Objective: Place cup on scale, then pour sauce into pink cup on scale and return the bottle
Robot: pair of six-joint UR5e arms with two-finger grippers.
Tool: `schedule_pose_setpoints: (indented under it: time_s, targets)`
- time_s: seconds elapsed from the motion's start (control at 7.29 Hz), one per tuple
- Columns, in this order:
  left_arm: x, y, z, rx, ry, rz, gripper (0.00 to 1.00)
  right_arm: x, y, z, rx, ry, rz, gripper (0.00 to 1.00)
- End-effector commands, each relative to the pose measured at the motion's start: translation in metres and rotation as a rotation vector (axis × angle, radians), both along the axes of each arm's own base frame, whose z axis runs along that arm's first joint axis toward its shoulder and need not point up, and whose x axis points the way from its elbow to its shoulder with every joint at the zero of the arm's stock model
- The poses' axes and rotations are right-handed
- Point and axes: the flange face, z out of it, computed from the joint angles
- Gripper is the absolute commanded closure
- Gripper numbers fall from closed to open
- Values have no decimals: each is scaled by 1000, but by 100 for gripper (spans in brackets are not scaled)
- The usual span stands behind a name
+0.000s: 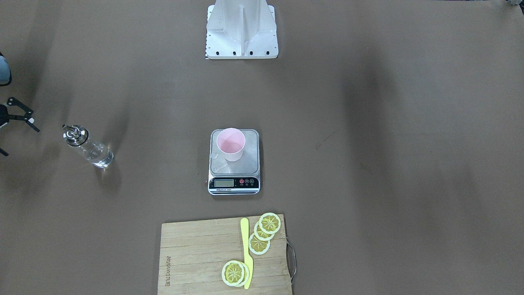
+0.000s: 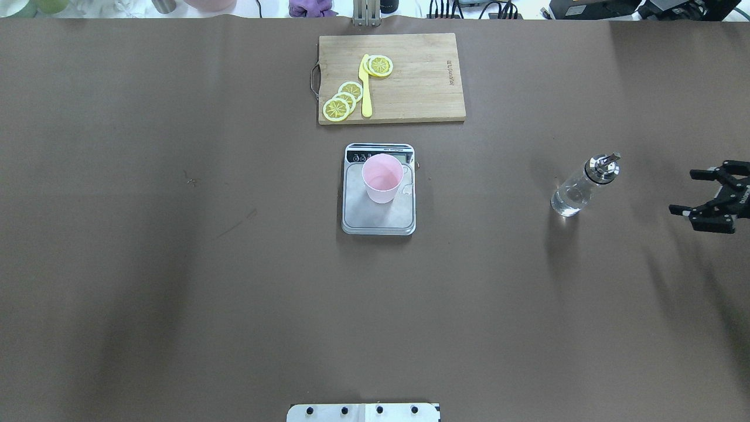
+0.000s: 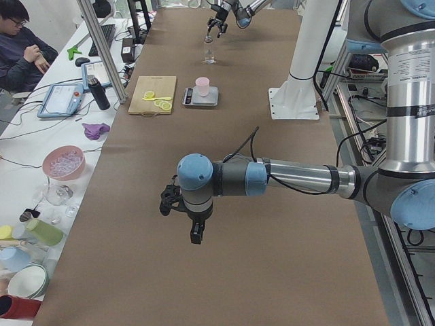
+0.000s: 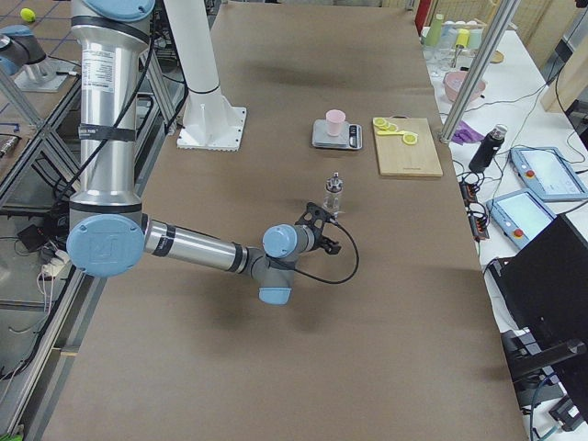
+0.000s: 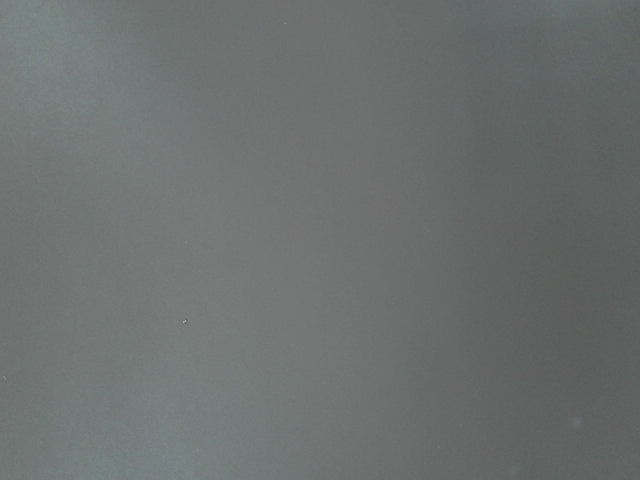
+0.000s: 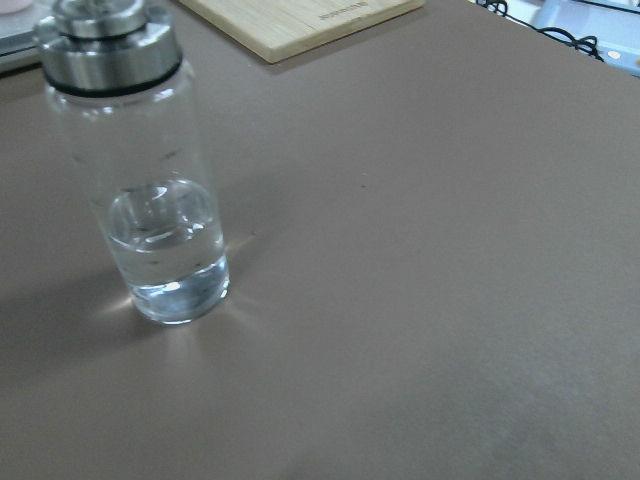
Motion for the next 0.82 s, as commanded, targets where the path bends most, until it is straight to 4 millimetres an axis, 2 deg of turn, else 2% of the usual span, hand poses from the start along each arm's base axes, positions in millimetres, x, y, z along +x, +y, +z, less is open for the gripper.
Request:
schedule_pose_setpoints:
  time_s: [0.0, 0.14, 0.27, 0.55, 0.69]
  targets:
    - [0, 0, 2, -7, 0, 0, 2, 58, 12, 49, -203, -16, 151, 1]
    - [-1, 1, 4, -10, 1, 0, 2, 73, 14, 71, -335, -31, 210, 1]
    - [1, 12, 13, -29, 2, 1, 2, 80, 9, 86, -509, -37, 272, 1]
    - [1, 14, 15, -31, 2, 2, 2, 120, -12, 97, -680, -13, 388, 1]
    - [1, 14, 15, -31, 2, 2, 2, 139, -29, 94, -748, -12, 431, 1]
